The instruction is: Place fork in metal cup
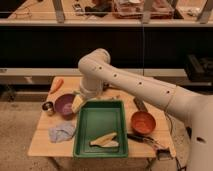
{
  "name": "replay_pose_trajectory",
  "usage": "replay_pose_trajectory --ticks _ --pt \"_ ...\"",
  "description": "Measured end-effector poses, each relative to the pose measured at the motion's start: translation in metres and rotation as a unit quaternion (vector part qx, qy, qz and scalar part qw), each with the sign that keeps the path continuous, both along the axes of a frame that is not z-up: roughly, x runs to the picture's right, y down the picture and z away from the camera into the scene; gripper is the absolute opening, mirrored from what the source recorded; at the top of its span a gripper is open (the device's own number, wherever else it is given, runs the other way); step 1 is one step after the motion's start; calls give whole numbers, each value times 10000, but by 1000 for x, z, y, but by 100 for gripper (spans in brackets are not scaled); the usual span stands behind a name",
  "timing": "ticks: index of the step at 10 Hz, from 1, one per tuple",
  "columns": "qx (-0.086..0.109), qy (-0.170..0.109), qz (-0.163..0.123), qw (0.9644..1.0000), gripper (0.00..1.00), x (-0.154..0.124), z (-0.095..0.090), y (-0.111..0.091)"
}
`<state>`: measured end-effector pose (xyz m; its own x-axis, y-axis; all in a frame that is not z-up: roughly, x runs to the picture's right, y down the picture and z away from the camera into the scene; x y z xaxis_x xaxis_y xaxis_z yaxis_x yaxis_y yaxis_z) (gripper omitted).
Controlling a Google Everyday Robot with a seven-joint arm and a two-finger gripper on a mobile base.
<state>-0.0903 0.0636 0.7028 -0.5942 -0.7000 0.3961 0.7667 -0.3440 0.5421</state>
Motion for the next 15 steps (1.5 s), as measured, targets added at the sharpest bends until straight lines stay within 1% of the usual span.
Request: replay_pose_trajectory --ticks 10,11,12,13,14,15 --pt "-1 3 2 10000 80 0 0 0" --pt "25 47 11 10000 80 2 1 -2" --pt "215 279 180 9992 80 10 0 -13" --pt "347 437 311 9980 80 19 0 -21" --pt "503 650 604 9948 80 37 0 -29" --pt "640 796 893 9908 80 59 0 -37"
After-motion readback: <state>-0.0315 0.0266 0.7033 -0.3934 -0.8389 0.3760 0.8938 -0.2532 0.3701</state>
